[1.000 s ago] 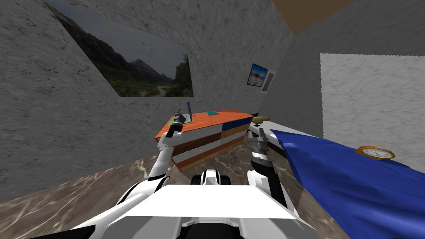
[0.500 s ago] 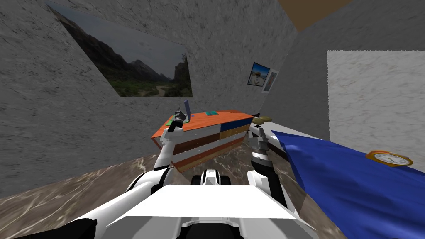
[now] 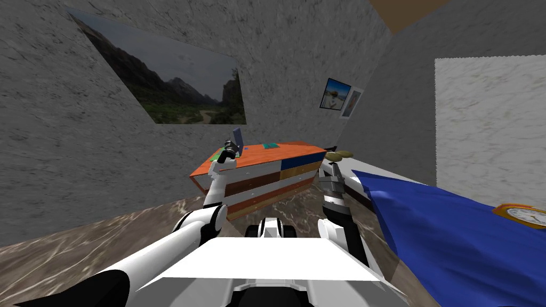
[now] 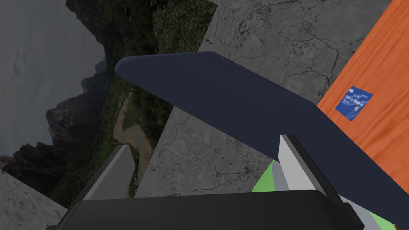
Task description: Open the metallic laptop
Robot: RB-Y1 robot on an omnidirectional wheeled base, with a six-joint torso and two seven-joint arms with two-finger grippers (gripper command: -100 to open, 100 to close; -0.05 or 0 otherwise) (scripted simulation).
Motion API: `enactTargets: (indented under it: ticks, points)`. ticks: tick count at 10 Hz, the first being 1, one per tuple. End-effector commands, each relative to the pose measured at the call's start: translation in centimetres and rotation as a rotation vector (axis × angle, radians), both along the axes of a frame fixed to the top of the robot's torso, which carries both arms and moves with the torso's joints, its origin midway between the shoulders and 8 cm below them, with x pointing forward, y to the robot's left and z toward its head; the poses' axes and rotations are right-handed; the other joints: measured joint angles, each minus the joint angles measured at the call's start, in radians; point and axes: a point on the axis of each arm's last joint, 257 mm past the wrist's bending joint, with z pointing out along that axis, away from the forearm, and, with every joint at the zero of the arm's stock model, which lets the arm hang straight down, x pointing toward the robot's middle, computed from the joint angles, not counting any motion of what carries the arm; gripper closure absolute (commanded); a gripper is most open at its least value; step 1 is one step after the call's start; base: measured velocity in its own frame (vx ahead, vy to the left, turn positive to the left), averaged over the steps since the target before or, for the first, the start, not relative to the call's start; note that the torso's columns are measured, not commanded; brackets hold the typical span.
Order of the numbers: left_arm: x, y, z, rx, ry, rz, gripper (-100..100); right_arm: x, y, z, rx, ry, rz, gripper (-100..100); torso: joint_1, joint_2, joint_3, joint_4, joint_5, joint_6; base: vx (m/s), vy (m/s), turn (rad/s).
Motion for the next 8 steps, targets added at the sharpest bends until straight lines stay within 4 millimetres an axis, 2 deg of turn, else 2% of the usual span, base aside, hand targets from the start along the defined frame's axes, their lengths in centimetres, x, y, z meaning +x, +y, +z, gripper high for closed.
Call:
enactTargets:
  ticks: [1, 8]
  points:
    - [1.6, 1.3, -0.3, -0.082, 0.044, 0.020, -100, 0.0, 0.0, 0.0, 0.000, 0.000, 0.000, 0, 0.001, -0.001, 0.000, 0.000, 0.000, 0.000, 0.018, -0.124, 0.104]
    - [4.3, 5.3, -2.1, -0.291, 0.160, 0.094, -100, 0.0, 0.0, 0.0, 0.000, 0.000, 0.000, 0, 0.000, -0.001, -0.001, 0.000, 0.000, 0.000, 0.024, -0.128, 0.090]
